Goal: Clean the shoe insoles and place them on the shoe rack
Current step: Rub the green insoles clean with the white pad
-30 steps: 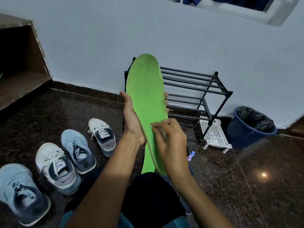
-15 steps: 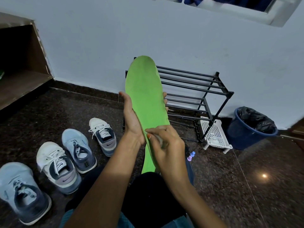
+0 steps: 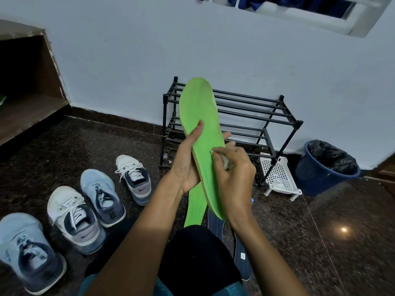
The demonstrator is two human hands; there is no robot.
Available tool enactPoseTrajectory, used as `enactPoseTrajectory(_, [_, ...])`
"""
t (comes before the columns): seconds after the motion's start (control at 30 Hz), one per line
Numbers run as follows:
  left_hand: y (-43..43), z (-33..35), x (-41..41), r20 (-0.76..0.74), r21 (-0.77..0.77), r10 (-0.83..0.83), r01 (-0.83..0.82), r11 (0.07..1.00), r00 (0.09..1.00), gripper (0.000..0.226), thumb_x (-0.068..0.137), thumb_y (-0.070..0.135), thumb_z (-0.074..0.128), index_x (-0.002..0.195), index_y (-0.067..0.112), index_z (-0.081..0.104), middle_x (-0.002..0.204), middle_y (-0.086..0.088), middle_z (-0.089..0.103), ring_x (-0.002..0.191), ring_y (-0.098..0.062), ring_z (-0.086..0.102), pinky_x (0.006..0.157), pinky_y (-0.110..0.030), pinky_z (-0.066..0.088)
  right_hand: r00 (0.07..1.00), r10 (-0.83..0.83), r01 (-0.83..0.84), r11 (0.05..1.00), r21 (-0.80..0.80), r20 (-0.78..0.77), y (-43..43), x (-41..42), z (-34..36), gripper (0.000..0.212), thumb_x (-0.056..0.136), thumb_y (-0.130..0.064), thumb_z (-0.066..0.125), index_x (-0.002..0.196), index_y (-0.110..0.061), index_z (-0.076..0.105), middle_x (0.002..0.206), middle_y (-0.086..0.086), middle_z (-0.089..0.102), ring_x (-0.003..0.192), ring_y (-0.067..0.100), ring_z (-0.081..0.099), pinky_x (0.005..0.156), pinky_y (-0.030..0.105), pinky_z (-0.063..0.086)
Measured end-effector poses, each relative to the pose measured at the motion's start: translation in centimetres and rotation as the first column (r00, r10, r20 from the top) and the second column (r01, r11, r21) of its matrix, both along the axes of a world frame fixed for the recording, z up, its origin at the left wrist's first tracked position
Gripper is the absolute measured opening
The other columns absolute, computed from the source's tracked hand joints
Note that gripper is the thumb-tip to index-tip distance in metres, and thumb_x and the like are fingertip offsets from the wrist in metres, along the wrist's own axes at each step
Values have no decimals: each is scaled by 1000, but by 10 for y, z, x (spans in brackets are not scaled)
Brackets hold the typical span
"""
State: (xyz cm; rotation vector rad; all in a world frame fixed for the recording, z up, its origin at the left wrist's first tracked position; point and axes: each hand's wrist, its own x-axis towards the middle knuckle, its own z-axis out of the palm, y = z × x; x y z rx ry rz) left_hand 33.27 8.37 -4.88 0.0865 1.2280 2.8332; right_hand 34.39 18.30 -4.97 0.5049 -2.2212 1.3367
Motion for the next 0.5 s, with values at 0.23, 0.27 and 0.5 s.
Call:
enactPoseTrajectory(0.23, [1, -3, -1, -3, 145, 75, -74, 987, 997, 59, 86, 52, 36, 106, 7, 67, 100, -15, 70, 79, -23, 67, 73, -33, 56, 1000, -7, 7, 1000, 7, -30, -4, 2, 1, 15, 82, -2, 65, 96, -5, 70, 91, 3, 65, 87, 15, 59, 81, 40, 49])
enactPoseTrajectory(0.27, [2, -2, -1, -16, 156, 83, -79, 985, 996, 61, 86, 55, 35, 109, 6, 64, 100, -15, 70, 77, -23, 67, 73, -33, 56, 1000, -2, 3, 1000, 10, -29, -4, 2, 1, 14, 81, -2, 65, 94, -6, 70, 89, 3, 64, 86, 16, 59, 81, 43, 49])
enactPoseTrajectory(0.5, [3, -2, -1, -95, 242, 91, -66, 968, 991, 85, 81, 73, 27, 103, 2, 68, 99, -15, 65, 74, -23, 60, 70, -34, 52, 981, 191, -189, 980, 65, -30, -11, 27, -4, 15, 81, -9, 60, 90, -8, 71, 84, 2, 62, 81, 18, 59, 74, 36, 48])
